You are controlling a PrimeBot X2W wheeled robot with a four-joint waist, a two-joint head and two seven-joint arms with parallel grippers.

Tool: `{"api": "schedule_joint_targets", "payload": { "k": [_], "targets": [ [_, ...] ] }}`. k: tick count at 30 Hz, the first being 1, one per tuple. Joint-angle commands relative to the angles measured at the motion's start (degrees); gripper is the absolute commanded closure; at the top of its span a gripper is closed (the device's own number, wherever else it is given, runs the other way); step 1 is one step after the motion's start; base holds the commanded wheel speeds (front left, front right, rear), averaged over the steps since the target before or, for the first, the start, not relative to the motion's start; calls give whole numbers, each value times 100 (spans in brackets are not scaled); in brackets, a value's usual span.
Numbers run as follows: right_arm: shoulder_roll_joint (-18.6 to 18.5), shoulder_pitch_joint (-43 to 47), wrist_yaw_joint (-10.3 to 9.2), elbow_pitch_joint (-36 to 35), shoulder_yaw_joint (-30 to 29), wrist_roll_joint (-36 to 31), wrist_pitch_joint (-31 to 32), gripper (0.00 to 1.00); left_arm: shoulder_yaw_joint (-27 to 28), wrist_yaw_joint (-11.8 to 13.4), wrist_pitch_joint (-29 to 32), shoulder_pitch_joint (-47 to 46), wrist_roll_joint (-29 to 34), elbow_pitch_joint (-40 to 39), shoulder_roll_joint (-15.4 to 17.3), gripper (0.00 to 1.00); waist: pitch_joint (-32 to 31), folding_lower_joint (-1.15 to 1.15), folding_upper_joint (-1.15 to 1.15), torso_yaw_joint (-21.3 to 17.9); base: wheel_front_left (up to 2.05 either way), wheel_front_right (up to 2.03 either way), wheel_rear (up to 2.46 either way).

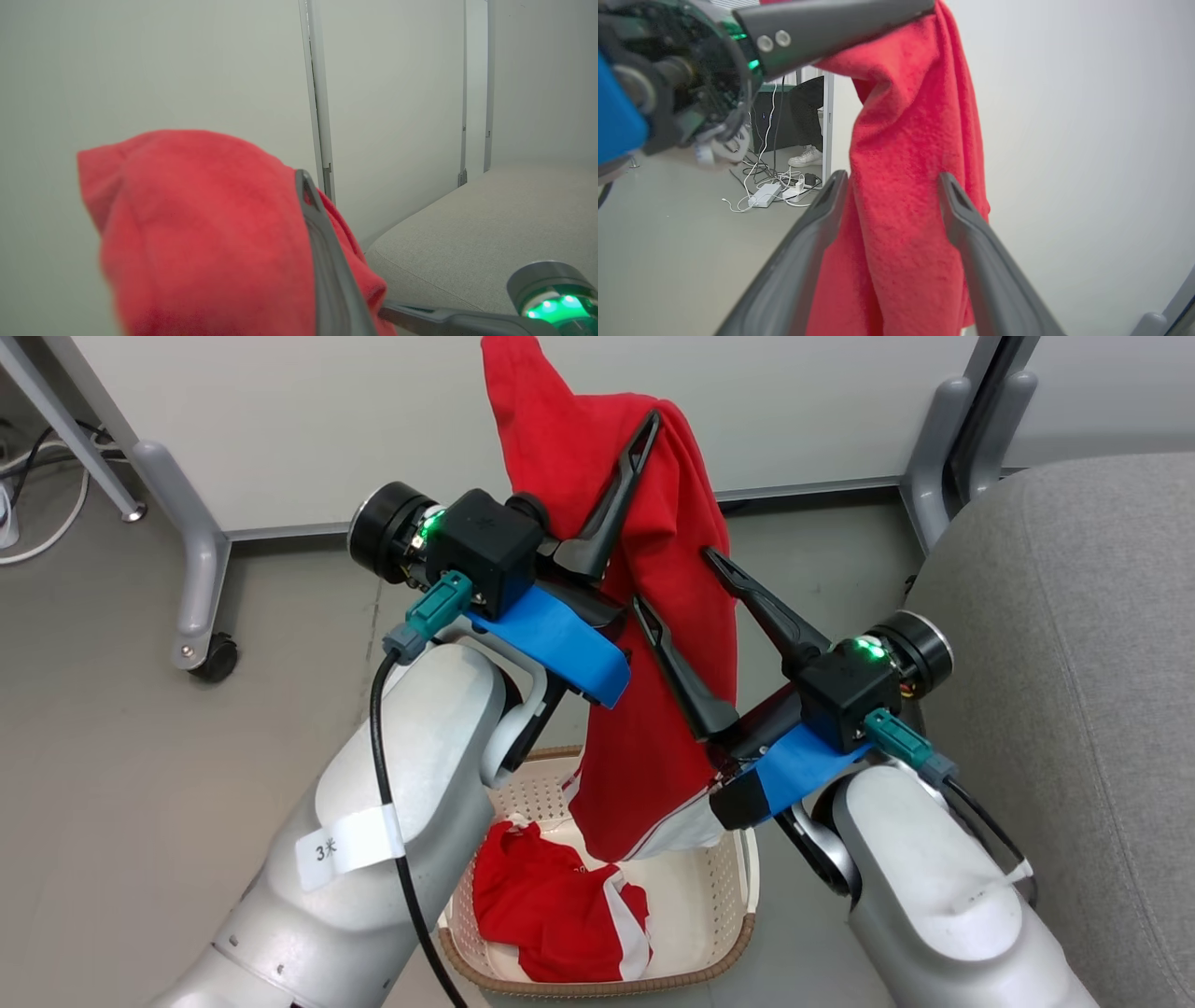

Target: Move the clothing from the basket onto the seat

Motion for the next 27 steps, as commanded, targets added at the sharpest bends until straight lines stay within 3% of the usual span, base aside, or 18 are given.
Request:
{"api": "schedule_joint_targets", "payload": {
  "k": [1, 10, 15, 16, 17, 27],
  "targets": [
    [-19, -236, 1, 106, 35, -61, -21, 0, -20, -7, -30, -128, 17, -51, -5, 100, 67, 0, 0, 62, 0, 0, 0],
    [-19, -829, 1, 652, -154, -452, -20, 0, -208, -7, -30, -217, -83, -225, -22, 100, 227, 0, 0, 226, 0, 0, 0],
    [-14, -1062, 1, 1173, -181, -314, -20, 0, -456, 33, -30, -203, -209, -416, -20, 100, 295, 0, 0, 340, 0, 0, 0],
    [-16, -1094, 1, 1252, -209, -258, -20, 76, -491, 44, -30, -203, -233, -438, -20, 100, 301, 0, 0, 357, 0, 0, 0],
    [-16, -1145, 1, 1298, -226, -226, -20, 100, -513, 51, -30, -204, -247, -450, -22, 100, 309, 0, 0, 371, 0, 0, 0],
    [-16, -1234, 1, 1443, -276, -23, -20, 100, -536, 132, -30, -214, -283, -416, -21, 100, 333, 0, 0, 383, 0, 0, 0]
  ]
}}
